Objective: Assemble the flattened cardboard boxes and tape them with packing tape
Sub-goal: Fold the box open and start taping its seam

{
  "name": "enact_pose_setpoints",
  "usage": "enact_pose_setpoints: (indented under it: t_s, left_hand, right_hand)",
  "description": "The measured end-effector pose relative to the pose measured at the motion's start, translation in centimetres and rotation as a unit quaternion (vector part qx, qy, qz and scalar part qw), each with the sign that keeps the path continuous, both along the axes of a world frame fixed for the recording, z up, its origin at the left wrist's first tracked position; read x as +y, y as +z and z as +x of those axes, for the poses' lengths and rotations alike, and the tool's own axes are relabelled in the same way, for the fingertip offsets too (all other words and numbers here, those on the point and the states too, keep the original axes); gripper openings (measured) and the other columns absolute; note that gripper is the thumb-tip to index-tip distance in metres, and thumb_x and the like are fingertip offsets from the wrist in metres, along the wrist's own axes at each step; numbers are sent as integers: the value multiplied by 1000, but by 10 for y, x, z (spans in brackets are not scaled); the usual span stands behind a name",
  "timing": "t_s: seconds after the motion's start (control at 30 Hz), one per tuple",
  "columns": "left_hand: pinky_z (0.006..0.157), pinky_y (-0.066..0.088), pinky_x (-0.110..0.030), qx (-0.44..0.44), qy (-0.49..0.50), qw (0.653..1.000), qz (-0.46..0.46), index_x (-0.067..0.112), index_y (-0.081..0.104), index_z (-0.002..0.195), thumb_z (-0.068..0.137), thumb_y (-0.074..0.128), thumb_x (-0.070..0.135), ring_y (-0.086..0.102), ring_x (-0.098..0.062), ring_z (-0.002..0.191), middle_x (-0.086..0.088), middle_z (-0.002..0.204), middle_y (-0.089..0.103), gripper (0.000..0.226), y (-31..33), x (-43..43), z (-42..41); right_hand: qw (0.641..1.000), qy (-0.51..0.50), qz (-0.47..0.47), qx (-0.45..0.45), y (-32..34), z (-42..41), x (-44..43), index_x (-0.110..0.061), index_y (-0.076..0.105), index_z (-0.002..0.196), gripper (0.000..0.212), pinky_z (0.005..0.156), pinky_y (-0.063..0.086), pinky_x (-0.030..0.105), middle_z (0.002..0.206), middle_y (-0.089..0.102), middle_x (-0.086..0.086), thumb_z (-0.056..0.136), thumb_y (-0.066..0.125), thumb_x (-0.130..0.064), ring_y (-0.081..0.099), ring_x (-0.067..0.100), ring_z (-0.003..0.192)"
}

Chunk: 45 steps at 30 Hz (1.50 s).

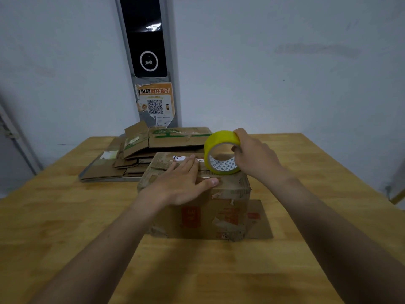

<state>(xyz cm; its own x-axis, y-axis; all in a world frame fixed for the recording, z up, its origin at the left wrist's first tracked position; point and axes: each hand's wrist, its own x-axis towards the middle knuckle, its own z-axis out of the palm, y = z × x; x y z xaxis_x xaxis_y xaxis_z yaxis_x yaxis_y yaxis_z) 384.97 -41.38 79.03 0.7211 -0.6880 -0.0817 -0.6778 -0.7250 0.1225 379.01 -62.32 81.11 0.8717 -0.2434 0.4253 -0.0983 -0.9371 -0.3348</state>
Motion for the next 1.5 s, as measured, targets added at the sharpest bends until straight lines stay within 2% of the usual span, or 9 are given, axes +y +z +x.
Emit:
enact_pose_setpoints:
  t_s: [0.37, 0.57, 0.67, 0.9, 1.1, 1.17, 1.33, 1.43, 1.5]
  left_hand:
    - [128, -6, -41, -23, 9, 1000, 1, 14, -3, 164, 75, 1, 85, -11, -11, 157, -2, 172, -12, 114, -4, 3, -3]
    - [128, -6, -45, -10, 12, 1000, 10, 12, -5, 164, 73, 1, 87, -12, -13, 157, -3, 171, -15, 118, -1, 1, -4]
    - [128, -5, -46, -8, 4, 1000, 13, 11, -4, 164, 76, 2, 87, -15, -14, 157, -4, 171, -16, 117, 1, -9, -8]
    - [128, -2, -46, -17, -50, 999, -7, 20, -8, 164, 92, 15, 81, -15, -12, 157, -2, 172, -13, 97, -1, -44, -16]
    - [129, -3, -44, -5, -45, 999, -6, 18, -8, 164, 93, 16, 80, -15, -10, 156, -1, 171, -14, 97, -1, -39, -15]
    - [129, -3, -43, -6, -42, 999, -6, 17, -8, 164, 92, 15, 80, -15, -10, 156, -2, 171, -15, 99, -1, -40, -15]
    - [128, -4, -40, -18, -40, 999, -1, 12, -4, 164, 91, 12, 81, -14, -11, 157, -4, 171, -14, 102, -3, -38, -14]
    - [128, -5, -38, -17, -41, 999, 5, 11, -5, 164, 84, 6, 85, -14, -11, 156, -4, 171, -16, 109, -2, -36, -15]
    - [127, -5, -38, -19, -41, 999, 6, 11, -5, 164, 77, 1, 87, -13, -12, 156, -4, 171, -15, 115, -2, -36, -16]
  right_hand:
    - [1000, -7, -5, 2, 20, -25, -26, -31, 45, 136, 51, 59, 59, 51, 104, 65, 5, 94, 44, -1, 62, 29, 65]
    - [955, 21, 290, -62, -16, -23, -26, -39, 44, 141, 57, 47, 60, 38, 125, 60, 5, 98, 47, -1, 67, 27, 81]
    - [939, 20, 330, -93, -23, -21, -24, -43, 45, 143, 64, 46, 58, 32, 136, 52, 1, 98, 46, 1, 66, 22, 85]
    - [961, 40, 259, -90, -18, -14, -22, -54, 47, 135, 68, 41, 58, 36, 101, 63, -11, 95, 42, 1, 64, 18, 79]
    - [969, 17, 220, -111, -30, -15, -21, -42, 39, 147, 57, 68, 61, 51, 105, 63, -9, 101, 52, -12, 69, 22, 81]
    - [970, 21, 217, -108, -25, -14, -24, -37, 42, 144, 51, 61, 62, 49, 105, 63, -5, 103, 47, -9, 69, 25, 83]
    - [991, 40, 112, -62, -2, -22, -42, -38, 47, 136, 54, 33, 48, 32, 106, 60, -1, 99, 41, 0, 57, 19, 52]
    - [998, 10, 30, -62, 4, -40, -69, -34, 51, 137, 58, 49, 48, 34, 110, 61, 5, 95, 44, 5, 53, 11, 67]
    - [998, -20, -15, -53, -1, -54, -87, -29, 53, 139, 62, 72, 51, 43, 117, 61, 9, 90, 48, 8, 62, 28, 89]
